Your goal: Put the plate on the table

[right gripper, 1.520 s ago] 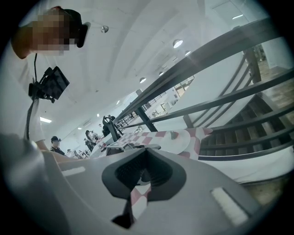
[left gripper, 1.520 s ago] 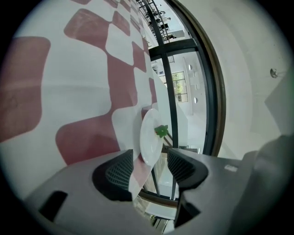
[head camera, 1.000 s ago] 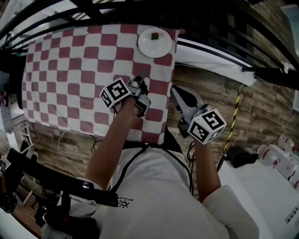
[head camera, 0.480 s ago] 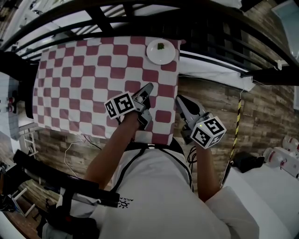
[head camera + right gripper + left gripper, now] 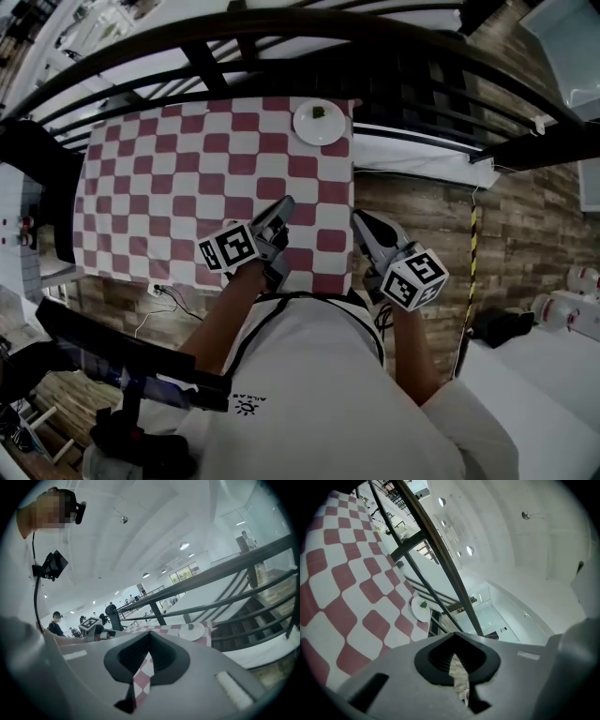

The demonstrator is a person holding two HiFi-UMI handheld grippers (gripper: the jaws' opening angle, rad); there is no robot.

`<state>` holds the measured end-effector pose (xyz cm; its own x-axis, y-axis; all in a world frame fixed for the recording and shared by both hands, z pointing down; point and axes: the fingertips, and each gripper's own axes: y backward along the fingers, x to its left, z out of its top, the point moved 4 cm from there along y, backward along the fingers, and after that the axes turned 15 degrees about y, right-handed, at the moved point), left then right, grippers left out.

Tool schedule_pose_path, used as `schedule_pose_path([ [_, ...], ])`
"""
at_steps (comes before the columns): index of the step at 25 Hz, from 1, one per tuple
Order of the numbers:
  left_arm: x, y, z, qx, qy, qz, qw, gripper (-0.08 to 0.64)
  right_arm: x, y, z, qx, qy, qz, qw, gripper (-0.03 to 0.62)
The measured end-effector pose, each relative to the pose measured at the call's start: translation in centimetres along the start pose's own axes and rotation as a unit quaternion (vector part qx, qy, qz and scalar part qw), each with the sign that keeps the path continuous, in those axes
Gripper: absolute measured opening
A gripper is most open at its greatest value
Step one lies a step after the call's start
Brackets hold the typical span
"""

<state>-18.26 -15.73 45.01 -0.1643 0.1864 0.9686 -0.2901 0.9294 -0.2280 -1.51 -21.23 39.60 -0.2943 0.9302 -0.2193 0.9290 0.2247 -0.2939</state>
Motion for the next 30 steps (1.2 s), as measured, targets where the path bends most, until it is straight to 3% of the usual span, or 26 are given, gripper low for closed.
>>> schedule_pose_path([
  [16,-2.1,5.9,-0.1,0.021,-0.033,-0.035,0.9986,0.008,5.2,2.2,0.5,-0.018,0.016,-0.04,0.999,0.008],
  [30,-2.1,6.9,-0.3,0.033,-0.021,-0.047,0.9981,0.008,7.2,2.8,0.6,-0.017,0.027,-0.055,0.998,0.008],
])
